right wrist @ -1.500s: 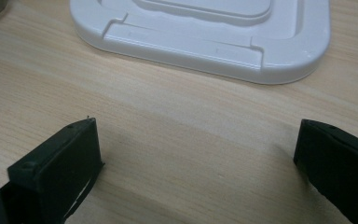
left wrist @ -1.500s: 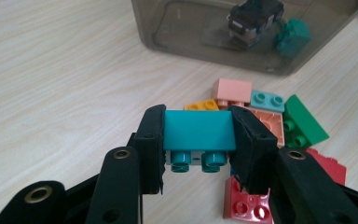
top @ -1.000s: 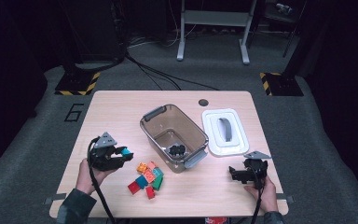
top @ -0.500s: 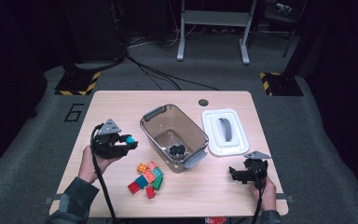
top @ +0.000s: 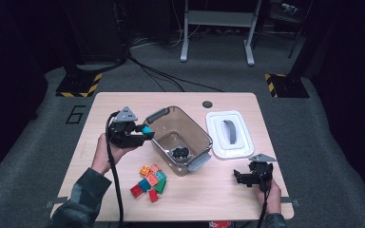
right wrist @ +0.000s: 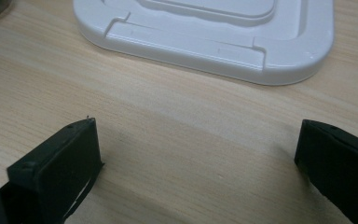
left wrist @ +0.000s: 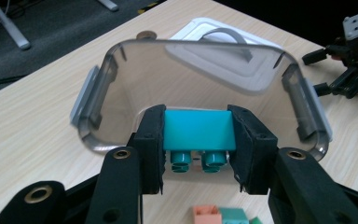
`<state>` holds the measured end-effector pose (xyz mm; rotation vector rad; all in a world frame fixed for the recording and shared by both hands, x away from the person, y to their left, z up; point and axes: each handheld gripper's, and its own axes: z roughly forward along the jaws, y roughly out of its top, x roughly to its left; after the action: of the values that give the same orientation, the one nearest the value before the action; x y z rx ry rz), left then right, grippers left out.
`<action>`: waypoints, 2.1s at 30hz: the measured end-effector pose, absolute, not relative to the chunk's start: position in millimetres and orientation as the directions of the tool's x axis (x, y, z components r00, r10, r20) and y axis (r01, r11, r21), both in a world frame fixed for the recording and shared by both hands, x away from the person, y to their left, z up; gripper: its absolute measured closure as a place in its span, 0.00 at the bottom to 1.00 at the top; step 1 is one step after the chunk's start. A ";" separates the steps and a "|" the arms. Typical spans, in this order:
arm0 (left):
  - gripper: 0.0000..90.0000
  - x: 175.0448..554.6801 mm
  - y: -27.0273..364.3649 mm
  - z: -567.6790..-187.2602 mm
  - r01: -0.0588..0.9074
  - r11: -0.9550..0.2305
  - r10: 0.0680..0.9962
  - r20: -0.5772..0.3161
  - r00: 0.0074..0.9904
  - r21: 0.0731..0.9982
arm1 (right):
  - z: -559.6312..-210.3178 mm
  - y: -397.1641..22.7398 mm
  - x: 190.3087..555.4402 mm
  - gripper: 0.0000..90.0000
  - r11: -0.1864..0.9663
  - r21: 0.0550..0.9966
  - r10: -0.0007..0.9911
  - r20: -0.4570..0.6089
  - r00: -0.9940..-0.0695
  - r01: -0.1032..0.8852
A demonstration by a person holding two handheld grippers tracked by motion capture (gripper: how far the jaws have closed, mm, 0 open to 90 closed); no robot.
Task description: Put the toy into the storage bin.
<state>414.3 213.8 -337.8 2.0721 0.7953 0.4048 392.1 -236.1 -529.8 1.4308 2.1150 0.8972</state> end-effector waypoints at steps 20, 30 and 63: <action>0.66 423.5 166.0 -350.5 0.410 -0.452 0.591 -0.078 0.803 0.792 | -529.8 -236.3 392.0 0.00 0.259 0.716 0.927 0.004 -0.376 0.648; 0.66 418.2 151.4 -368.9 0.438 -0.469 0.550 -0.135 0.824 0.767 | -529.8 -236.2 391.9 0.00 0.259 0.717 0.927 0.005 -0.375 0.648; 0.49 407.9 133.5 -393.2 0.468 -0.533 0.524 -0.159 0.837 0.705 | -529.8 -236.3 391.8 0.00 0.258 0.717 0.927 0.005 -0.375 0.648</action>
<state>407.9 133.5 -393.2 2.2224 0.7206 0.0910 391.8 -236.3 -529.8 1.4298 2.1163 0.8977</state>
